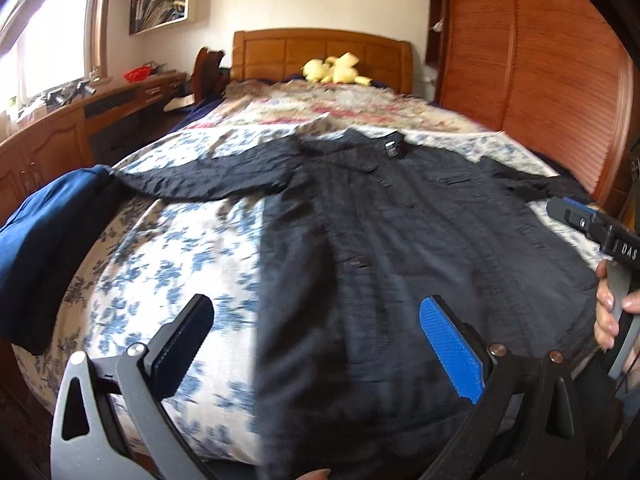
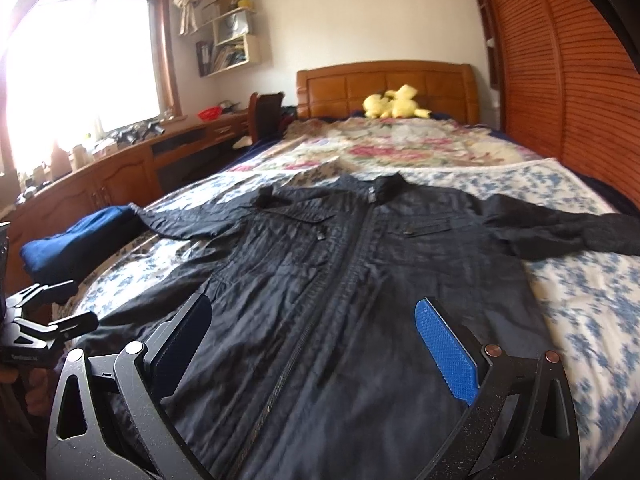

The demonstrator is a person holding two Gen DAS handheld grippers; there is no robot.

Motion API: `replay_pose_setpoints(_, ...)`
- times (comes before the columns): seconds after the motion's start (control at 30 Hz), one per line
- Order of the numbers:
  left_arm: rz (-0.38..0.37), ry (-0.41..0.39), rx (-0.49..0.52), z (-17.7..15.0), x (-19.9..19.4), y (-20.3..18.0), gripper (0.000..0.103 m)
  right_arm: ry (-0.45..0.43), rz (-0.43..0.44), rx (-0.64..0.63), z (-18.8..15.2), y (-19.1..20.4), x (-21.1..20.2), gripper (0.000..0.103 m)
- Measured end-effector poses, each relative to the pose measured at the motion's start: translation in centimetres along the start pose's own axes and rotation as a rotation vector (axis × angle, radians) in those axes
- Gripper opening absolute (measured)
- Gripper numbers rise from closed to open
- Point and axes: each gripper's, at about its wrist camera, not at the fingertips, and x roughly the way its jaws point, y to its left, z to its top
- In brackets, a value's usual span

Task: Fold large clothes
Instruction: 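Move both tools toward the jacket, left tool toward its hem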

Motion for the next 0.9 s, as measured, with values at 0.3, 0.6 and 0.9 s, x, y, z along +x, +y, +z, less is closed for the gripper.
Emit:
replay_pose_setpoints(0.3,0.089,0.048,-0.006,1.0,3.4,4.7,0.103,0.084,0.081,-0.063,2.1,2.1,9.3,0.103)
replay_pose_setpoints(0.6,0.068,0.121,-0.069,4.2,8.1,9.5,0.103,0.19,0.14,-0.103,0.0,3.9,16.1,0.103)
replay_pose_setpoints(0.9,0.102,0.124,-0.141,9.6,14.4,14.4,0.098,0.183,0.167,-0.124,0.0,4.1,15.7,0.103)
